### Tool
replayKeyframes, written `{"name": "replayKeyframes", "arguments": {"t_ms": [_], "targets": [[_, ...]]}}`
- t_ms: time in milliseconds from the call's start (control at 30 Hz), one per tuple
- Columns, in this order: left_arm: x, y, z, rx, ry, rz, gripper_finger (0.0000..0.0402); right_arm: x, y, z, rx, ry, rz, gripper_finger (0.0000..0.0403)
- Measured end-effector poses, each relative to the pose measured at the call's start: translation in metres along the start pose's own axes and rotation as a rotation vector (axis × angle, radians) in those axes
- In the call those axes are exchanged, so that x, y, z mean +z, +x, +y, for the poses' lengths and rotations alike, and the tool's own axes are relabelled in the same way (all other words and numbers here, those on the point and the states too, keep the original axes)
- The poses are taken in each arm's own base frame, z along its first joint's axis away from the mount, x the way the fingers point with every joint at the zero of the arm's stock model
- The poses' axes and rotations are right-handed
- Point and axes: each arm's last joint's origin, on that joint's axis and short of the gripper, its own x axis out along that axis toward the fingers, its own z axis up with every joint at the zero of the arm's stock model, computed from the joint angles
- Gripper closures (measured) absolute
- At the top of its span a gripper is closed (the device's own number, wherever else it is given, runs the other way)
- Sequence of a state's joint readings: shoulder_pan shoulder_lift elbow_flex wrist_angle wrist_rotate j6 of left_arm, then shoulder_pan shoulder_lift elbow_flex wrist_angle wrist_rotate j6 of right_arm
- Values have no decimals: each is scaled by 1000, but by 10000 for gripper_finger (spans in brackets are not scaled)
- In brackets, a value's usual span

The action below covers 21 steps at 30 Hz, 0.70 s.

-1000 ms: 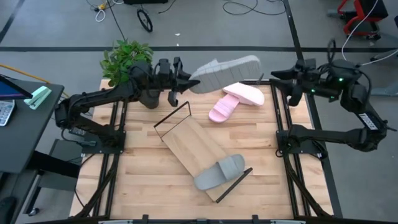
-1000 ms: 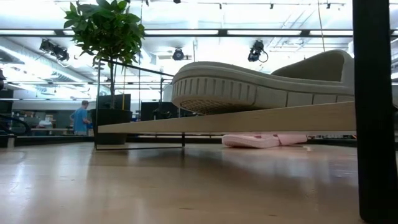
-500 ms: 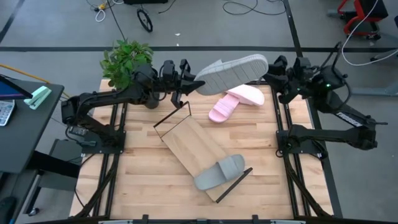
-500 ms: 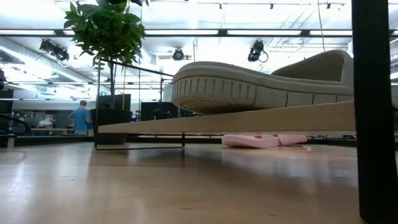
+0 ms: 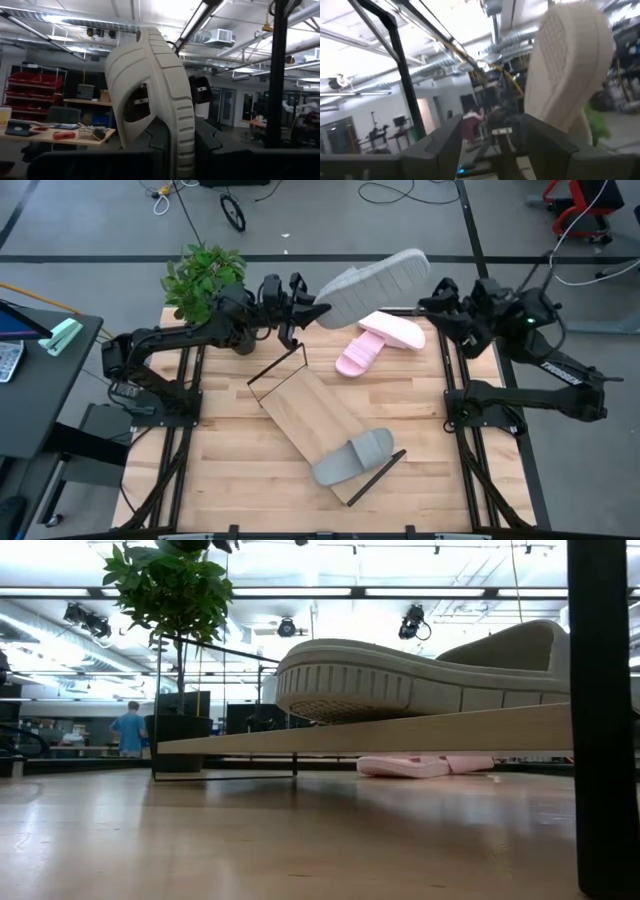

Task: Pick and place slides into the shelf
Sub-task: Put the gray slide on the shelf

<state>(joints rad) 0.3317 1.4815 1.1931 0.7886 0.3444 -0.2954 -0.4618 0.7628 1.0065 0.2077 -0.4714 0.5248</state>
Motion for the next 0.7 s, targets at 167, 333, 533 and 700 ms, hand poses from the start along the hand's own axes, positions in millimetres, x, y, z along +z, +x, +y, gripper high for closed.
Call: {"name": "replayKeyframes", "arguments": {"t_ms": [167,333,533,700], "targets": [[-1,0,-1,-9,-15,5,358,2,-1,0,-58,-62,-42,197],[-1,0,-2,-13,-19,5,358,0,3,-5,-97,-78,-40,197],[0,0,-1,-8,-18,3,358,-1,11,-11,-112,-100,-73,197],[1,0,-2,-7,-17,1,358,1,12,-16,-138,-111,-107,197]]}}
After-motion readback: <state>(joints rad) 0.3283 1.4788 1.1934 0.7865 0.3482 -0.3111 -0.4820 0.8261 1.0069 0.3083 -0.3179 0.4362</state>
